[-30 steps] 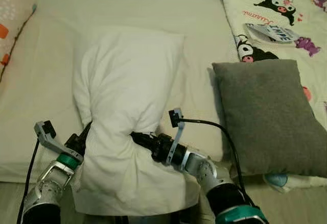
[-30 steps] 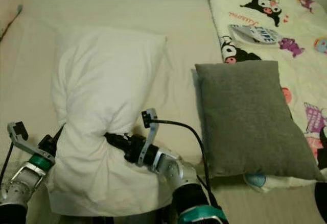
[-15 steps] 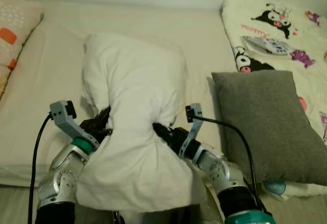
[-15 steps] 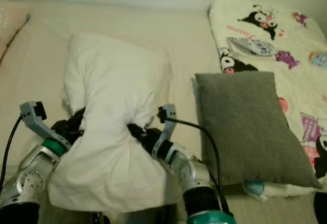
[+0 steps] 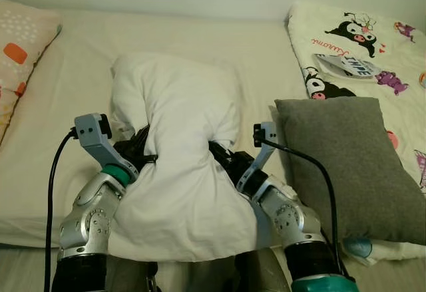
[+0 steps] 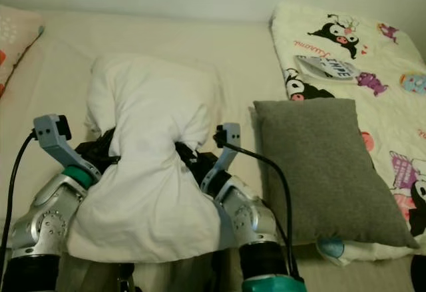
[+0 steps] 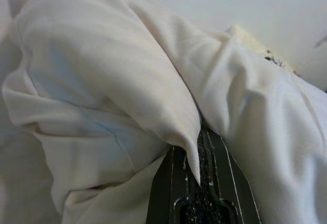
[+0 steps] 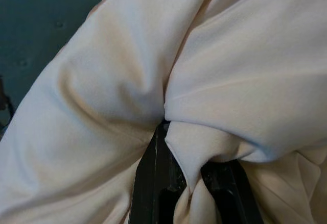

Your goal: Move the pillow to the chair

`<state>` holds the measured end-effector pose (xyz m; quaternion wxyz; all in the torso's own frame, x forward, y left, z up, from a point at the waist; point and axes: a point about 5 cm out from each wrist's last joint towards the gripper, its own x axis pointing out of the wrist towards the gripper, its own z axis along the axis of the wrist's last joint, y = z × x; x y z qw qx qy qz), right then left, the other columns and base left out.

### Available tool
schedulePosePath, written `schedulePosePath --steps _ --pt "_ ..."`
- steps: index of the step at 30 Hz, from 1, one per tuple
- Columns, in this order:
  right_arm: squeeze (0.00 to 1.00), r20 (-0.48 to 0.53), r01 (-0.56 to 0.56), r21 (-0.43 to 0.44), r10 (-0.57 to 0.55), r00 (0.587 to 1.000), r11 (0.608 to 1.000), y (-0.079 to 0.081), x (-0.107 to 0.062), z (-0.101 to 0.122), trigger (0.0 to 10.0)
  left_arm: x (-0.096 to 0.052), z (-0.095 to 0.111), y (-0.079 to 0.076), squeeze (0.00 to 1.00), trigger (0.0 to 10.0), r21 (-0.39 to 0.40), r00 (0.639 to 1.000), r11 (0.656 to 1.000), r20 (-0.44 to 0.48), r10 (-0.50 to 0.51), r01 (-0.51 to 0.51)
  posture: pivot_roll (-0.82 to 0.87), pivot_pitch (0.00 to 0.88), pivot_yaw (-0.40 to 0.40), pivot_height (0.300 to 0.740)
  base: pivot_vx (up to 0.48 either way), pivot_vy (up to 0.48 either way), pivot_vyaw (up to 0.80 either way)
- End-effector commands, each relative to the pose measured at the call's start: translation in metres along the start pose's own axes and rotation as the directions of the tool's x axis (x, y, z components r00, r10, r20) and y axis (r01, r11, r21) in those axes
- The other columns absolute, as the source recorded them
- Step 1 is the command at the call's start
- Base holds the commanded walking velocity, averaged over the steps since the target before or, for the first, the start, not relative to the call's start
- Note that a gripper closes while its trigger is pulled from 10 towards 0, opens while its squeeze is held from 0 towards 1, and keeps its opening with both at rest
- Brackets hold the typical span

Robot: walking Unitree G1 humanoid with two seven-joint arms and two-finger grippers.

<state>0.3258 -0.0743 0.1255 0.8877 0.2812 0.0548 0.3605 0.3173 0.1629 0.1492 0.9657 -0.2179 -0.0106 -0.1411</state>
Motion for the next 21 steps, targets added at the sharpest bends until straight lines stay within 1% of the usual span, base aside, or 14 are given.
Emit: schedulePosePath --steps 1,5,9,10,11,12,13,14,15,16,17,18,20,21 --pt "0.0 0.043 -0.088 -0.009 0.088 0.995 0.996 0.019 0.012 0.007 10.0 0.008 -0.004 -0.027 0.0 0.0 0.011 0.994 0.994 -0.026 -0.107 0.107 0.08 0.0 -0.006 0.595 0.0 0.0 0.0" --pt "0.0 0.051 -0.115 0.017 0.114 0.992 0.993 0.025 0.013 0.006 10.0 0.011 -0.006 -0.031 0.0 0.0 0.019 0.993 0.993 -0.03 -0.114 0.115 0.08 0.0 -0.006 0.595 0.0 0.0 0.0" --pt "0.0 0.058 -0.099 0.02 0.098 0.993 0.995 0.024 0.013 0.006 10.0 0.011 -0.007 -0.033 0.0 0.0 0.04 0.992 0.992 -0.036 -0.118 0.119 0.08 0.0 -0.006 0.595 0.0 0.0 0.0" --pt "0.0 0.057 -0.061 -0.004 0.061 0.996 0.998 0.022 0.015 0.007 10.0 0.012 -0.005 -0.034 0.0 0.0 0.057 0.993 0.991 -0.033 -0.117 0.119 0.08 0.0 -0.014 0.595 0.0 0.0 0.0" --pt "0.0 0.057 -0.061 -0.004 0.061 0.996 0.998 0.022 0.015 0.007 10.0 0.012 -0.005 -0.034 0.0 0.0 0.057 0.993 0.991 -0.033 -0.117 0.119 0.08 0.0 -0.014 0.595 0.0 0.0 0.0" --pt "0.0 0.065 -0.003 -0.055 0.006 0.998 0.998 0.018 0.016 0.009 10.0 0.013 -0.002 -0.035 0.0 0.0 0.088 0.994 0.99 -0.023 -0.105 0.107 0.08 0.0 -0.014 0.595 0.0 0.0 0.0" --pt "0.0 0.078 0.038 -0.086 -0.031 0.996 0.996 0.015 0.016 0.012 10.0 0.015 0.0 -0.035 0.0 4.2 0.121 0.997 0.989 -0.024 -0.08 0.082 0.08 0.0 -0.015 0.595 0.0 0.0 0.0" --pt "0.0 0.078 0.038 -0.086 -0.031 0.996 0.996 0.015 0.016 0.012 10.0 0.015 0.0 -0.035 0.0 4.2 0.121 0.997 0.989 -0.024 -0.08 0.082 0.08 0.0 -0.015 0.595 0.0 0.0 0.0" --pt "0.0 0.093 0.07 -0.112 -0.06 0.994 0.991 0.014 0.017 0.015 10.0 0.016 0.003 -0.035 0.0 8.6 0.157 0.998 0.986 -0.024 -0.052 0.055 0.08 0.0 -0.015 0.595 0.0 0.0 0.0" --pt "0.0 0.12 0.08 -0.102 -0.067 0.99 0.992 0.014 0.016 0.019 10.0 0.019 0.004 -0.035 0.0 10.0 0.186 0.999 0.982 -0.039 -0.031 0.038 0.07 0.0 -0.012 0.595 0.0 0.0 0.0" --pt "0.0 0.137 0.08 -0.089 -0.067 0.988 0.993 0.014 0.016 0.021 10.0 0.02 0.004 -0.035 0.0 10.0 0.201 0.999 0.979 -0.05 -0.019 0.029 0.07 0.0 -0.012 0.595 0.0 0.0 0.0" --pt "0.0 0.154 0.106 -0.096 -0.09 0.984 0.99 0.012 0.014 0.023 10.0 0.021 0.006 -0.036 0.0 10.0 0.228 0.999 0.973 -0.041 -0.013 0.022 0.07 0.0 -0.007 0.595 0.0 0.0 0.0" --pt "0.0 0.164 0.124 -0.103 -0.106 0.981 0.987 0.011 0.013 0.024 10.0 0.021 0.008 -0.037 0.0 10.0 0.244 0.999 0.97 -0.033 -0.011 0.018 0.07 0.0 -0.007 0.595 0.0 0.0 0.0" --pt "0.0 0.173 0.166 -0.142 -0.141 0.975 0.976 0.008 0.011 0.025 10.0 0.021 0.011 -0.036 0.0 10.0 0.282 1.0 0.959 -0.003 0.013 -0.012 0.06 0.0 -0.003 0.595 0.0 0.0 0.0"
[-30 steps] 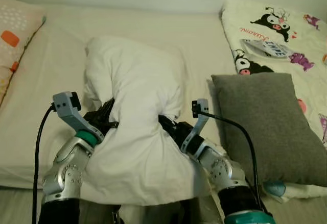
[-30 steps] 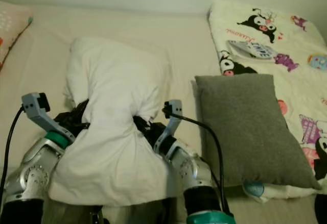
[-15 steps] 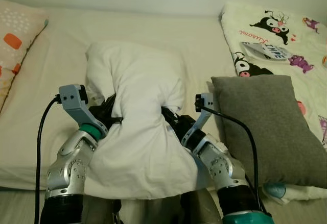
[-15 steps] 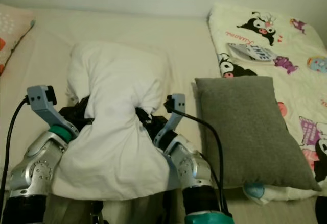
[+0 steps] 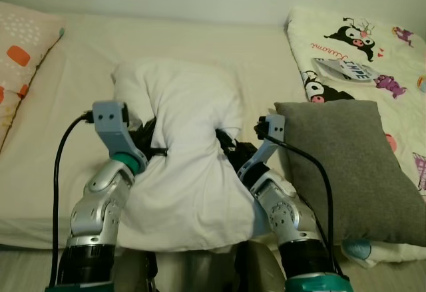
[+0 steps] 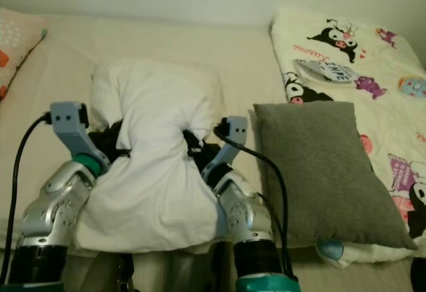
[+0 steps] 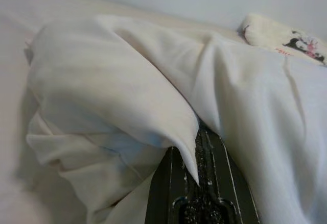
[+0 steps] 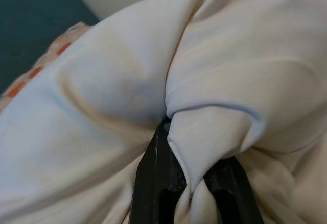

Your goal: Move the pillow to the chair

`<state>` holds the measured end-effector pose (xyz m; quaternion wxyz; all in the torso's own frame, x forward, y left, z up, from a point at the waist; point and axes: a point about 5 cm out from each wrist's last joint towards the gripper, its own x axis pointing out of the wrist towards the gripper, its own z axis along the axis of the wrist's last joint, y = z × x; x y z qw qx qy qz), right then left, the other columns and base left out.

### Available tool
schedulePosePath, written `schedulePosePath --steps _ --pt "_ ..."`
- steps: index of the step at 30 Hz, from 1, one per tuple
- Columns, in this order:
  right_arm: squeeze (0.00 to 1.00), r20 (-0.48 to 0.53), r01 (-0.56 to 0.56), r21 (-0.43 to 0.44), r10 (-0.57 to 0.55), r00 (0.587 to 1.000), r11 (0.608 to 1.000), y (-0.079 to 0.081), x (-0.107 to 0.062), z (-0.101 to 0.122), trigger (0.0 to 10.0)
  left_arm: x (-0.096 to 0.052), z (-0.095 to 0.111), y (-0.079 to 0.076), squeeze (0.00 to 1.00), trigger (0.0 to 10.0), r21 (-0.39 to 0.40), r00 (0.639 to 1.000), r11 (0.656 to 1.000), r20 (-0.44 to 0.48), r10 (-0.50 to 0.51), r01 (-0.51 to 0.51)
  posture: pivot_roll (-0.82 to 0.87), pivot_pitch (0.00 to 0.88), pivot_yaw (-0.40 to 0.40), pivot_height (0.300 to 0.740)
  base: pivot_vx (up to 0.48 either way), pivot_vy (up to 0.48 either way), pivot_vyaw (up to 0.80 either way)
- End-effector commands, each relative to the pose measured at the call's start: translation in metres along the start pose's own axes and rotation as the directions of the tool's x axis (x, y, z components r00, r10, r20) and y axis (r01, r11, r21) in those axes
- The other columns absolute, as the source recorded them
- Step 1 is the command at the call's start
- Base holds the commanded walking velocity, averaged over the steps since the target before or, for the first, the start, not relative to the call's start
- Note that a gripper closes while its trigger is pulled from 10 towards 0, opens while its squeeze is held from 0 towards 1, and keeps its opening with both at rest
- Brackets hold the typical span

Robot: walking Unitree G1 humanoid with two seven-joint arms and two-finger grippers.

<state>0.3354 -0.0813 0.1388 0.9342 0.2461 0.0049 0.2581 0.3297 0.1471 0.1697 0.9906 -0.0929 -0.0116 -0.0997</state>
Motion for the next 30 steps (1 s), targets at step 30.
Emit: schedulePosePath --steps 30 --pt "0.0 0.064 0.088 -0.096 -0.082 0.995 0.992 0.004 0.004 0.006 10.0 0.001 0.007 -0.021 0.0 10.0 0.186 0.997 0.982 0.077 0.016 -0.03 0.05 0.0 0.004 0.705 0.0 0.0 0.0"
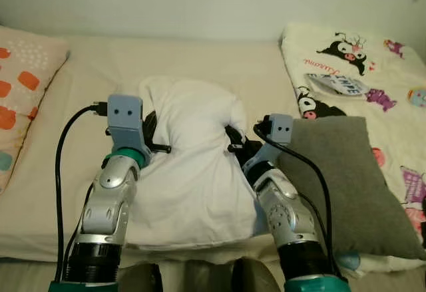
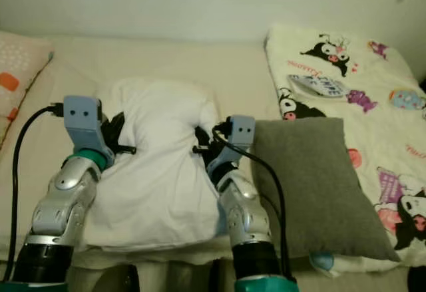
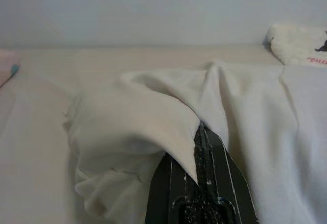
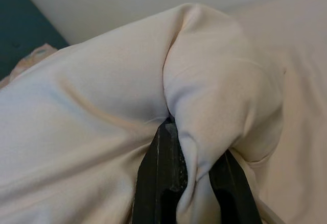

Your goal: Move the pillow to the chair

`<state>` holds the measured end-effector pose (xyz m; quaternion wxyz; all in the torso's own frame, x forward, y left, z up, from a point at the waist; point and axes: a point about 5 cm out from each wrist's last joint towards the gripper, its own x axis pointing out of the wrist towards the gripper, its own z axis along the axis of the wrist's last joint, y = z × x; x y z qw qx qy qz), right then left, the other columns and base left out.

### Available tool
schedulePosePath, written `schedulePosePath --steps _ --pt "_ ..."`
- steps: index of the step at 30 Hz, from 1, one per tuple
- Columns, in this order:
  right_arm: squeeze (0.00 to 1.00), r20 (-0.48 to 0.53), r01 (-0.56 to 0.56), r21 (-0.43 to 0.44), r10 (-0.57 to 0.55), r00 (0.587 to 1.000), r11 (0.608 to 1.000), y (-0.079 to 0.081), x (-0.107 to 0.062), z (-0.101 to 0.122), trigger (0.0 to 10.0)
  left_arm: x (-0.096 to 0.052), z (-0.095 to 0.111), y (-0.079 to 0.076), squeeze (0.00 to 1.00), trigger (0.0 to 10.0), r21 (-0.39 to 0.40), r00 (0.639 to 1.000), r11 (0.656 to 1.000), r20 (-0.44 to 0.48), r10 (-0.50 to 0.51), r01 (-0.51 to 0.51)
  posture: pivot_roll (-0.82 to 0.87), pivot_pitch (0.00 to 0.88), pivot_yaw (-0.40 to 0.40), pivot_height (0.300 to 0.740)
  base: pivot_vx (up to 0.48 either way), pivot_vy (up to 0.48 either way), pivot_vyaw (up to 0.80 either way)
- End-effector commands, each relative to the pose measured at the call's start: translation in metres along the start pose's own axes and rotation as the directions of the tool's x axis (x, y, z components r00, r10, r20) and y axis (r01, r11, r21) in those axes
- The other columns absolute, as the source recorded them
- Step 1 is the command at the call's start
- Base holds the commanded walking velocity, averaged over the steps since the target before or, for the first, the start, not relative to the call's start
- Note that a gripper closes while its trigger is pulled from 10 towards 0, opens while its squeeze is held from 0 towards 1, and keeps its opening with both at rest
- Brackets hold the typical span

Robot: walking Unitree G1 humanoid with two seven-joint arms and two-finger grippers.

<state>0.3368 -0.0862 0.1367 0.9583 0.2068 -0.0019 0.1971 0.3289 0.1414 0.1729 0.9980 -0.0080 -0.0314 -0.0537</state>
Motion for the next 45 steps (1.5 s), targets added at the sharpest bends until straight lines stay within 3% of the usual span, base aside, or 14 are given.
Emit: schedulePosePath --steps 1,3,4,7,15,18,22,31,39,45 --pt "0.0 0.039 -0.037 -0.009 0.037 0.999 0.999 0.01 0.005 0.006 10.0 0.0 0.007 -0.014 0.0 10.0 0.012 0.997 0.998 0.05 -0.06 0.059 0.05 0.0 0.004 0.705 0.0 0.0 0.0" --pt "0.0 0.027 -0.016 -0.02 0.016 1.0 1.0 0.006 0.004 0.005 10.0 0.0 0.007 -0.015 0.0 10.0 0.006 0.997 0.998 0.046 -0.065 0.065 0.05 0.0 0.008 0.715 0.0 0.0 0.0" --pt "0.0 0.034 -0.019 0.032 0.018 0.999 0.999 0.005 0.002 0.006 10.0 0.0 0.006 -0.016 0.0 10.0 0.002 0.997 0.998 0.04 -0.07 0.07 0.05 0.0 0.013 0.725 0.0 0.0 0.0" --pt "0.0 0.028 -0.033 0.067 0.032 0.999 0.997 0.006 0.001 0.005 10.0 0.0 0.005 -0.016 0.0 10.0 0.003 0.997 0.997 0.036 -0.072 0.072 0.05 0.0 0.013 0.74 0.0 0.0 0.0" --pt "0.0 0.044 0.002 0.126 -0.008 0.999 0.992 0.002 0.001 0.007 10.0 -0.001 0.003 -0.017 0.0 10.0 0.003 0.997 0.997 0.028 -0.075 0.075 0.05 0.0 0.015 0.74 0.0 0.0 0.0" --pt "0.0 0.033 0.014 0.122 -0.018 0.999 0.992 0.001 0.002 0.007 10.0 -0.001 0.003 -0.017 0.0 10.0 0.003 0.997 0.997 0.025 -0.076 0.076 0.05 0.0 0.015 0.74 0.0 0.0 0.0" --pt "0.0 0.001 0.026 0.05 -0.026 1.0 0.998 0.002 0.003 0.005 10.0 -0.002 0.002 -0.017 0.0 10.0 0.001 0.997 0.997 0.019 -0.076 0.076 0.05 0.0 0.015 0.74 0.0 0.0 0.0" --pt "0.0 0.105 0.099 -0.066 -0.092 0.99 0.993 -0.001 0.002 0.018 10.0 -0.002 0.005 -0.017 0.0 10.0 -0.019 0.996 0.996 0.027 -0.082 0.083 0.05 0.0 0.015 0.74 0.0 0.0 0.0" --pt "0.0 0.176 0.097 -0.077 -0.083 0.981 0.992 0.001 0.003 0.036 10.0 0.006 0.02 -0.021 0.0 10.0 0.027 0.993 0.996 0.088 -0.084 0.082 0.03 0.0 0.016 0.74 0.0 0.0 0.0" --pt "0.0 0.203 0.105 -0.067 -0.089 0.975 0.992 0.001 0.003 0.042 10.0 0.009 0.033 -0.026 0.0 10.0 0.049 0.986 0.994 0.129 -0.101 0.095 0.03 0.0 0.01 0.74 0.0 0.0 -0.8"
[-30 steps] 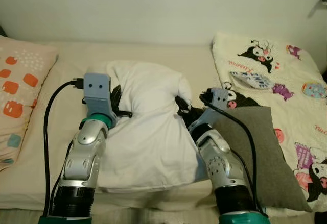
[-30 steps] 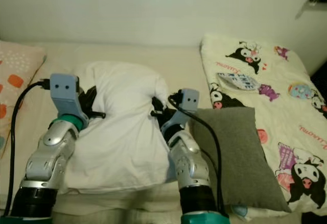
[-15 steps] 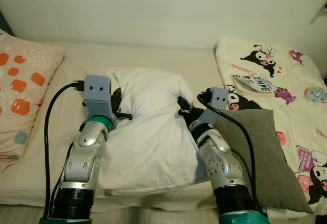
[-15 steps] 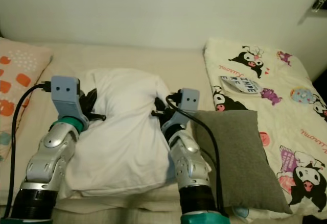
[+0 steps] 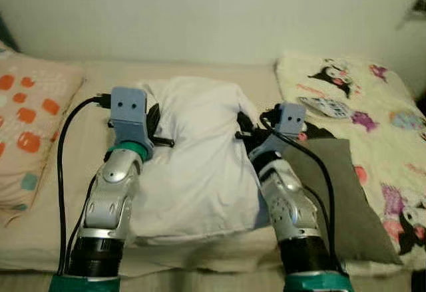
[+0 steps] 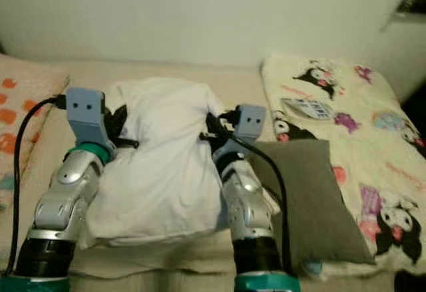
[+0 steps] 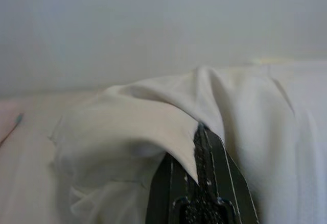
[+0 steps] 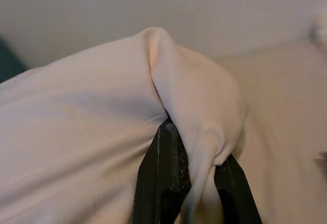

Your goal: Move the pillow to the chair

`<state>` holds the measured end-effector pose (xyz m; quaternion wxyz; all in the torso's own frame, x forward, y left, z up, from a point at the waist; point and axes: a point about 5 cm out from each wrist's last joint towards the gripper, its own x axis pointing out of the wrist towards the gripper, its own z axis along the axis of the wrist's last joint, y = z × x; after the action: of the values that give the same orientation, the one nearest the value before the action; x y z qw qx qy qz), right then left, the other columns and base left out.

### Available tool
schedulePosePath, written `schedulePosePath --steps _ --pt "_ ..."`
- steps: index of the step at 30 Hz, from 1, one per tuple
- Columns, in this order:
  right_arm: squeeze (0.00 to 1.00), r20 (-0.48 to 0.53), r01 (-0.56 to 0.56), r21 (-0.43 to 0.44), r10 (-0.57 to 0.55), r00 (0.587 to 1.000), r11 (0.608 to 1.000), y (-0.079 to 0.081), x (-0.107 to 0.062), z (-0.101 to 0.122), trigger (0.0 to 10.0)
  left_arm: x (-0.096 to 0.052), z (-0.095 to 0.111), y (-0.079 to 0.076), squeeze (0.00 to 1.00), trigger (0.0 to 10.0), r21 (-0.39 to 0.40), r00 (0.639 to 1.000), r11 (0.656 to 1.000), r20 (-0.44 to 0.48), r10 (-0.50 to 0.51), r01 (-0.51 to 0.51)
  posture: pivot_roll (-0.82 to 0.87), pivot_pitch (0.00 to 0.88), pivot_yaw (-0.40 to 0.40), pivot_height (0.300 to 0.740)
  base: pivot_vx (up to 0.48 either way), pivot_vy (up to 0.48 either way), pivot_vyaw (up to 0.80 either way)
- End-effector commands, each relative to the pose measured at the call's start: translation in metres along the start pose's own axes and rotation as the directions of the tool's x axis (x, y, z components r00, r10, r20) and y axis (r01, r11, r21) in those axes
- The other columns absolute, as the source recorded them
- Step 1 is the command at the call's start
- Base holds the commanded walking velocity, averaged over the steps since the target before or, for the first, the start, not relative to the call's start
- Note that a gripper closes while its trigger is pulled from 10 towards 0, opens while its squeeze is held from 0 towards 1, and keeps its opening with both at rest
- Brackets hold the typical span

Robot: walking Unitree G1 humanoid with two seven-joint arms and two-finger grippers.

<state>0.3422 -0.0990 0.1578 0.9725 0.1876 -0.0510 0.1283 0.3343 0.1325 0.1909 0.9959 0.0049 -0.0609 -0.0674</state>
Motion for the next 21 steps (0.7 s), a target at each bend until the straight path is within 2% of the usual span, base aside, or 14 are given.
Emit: schedulePosePath --steps 1,4,9,10,12,17,21 --pt "0.0 0.093 -0.015 -0.009 0.016 0.996 1.0 0.004 0.003 0.018 10.0 0.004 0.021 -0.019 0.0 10.0 0.014 0.993 0.997 0.092 -0.073 0.072 0.03 0.0 0.005 0.74 0.0 0.0 -0.8" --pt "0.0 0.102 -0.014 -0.009 0.015 0.995 1.0 0.005 0.003 0.02 10.0 0.006 0.028 -0.02 0.0 10.0 0.012 0.99 0.997 0.114 -0.079 0.078 0.03 0.0 0.005 0.74 0.0 0.0 -0.8" --pt "0.0 0.154 -0.009 -0.005 0.009 0.988 1.0 0.006 0.003 0.033 10.0 0.009 0.053 -0.025 0.0 10.0 0.012 0.975 0.995 0.2 -0.099 0.098 0.03 0.0 0.01 0.74 0.0 0.0 -0.8" --pt "0.0 0.154 -0.009 -0.005 0.009 0.988 1.0 0.006 0.003 0.033 10.0 0.009 0.053 -0.025 0.0 10.0 0.012 0.975 0.995 0.2 -0.099 0.098 0.03 0.0 0.01 0.74 0.0 0.0 -0.8" --pt "0.0 0.201 -0.009 -0.034 0.015 0.98 0.999 0.005 0.003 0.047 10.0 0.013 0.072 -0.028 0.0 10.0 0.025 0.958 0.993 0.262 -0.119 0.116 0.02 0.0 0.028 0.74 0.0 0.0 -0.8" --pt "0.0 0.223 -0.01 -0.044 0.02 0.975 0.999 0.004 0.004 0.055 10.0 0.017 0.084 -0.03 0.0 10.0 0.032 0.948 0.992 0.291 -0.128 0.124 0.02 0.0 0.031 0.74 0.0 0.0 -0.8" --pt "0.0 0.246 -0.005 -0.054 0.018 0.969 0.999 0.004 0.006 0.065 10.0 0.023 0.093 -0.035 0.0 10.0 0.004 0.942 0.989 0.306 -0.139 0.145 0.01 0.0 0.045 0.74 0.0 0.0 -0.8"
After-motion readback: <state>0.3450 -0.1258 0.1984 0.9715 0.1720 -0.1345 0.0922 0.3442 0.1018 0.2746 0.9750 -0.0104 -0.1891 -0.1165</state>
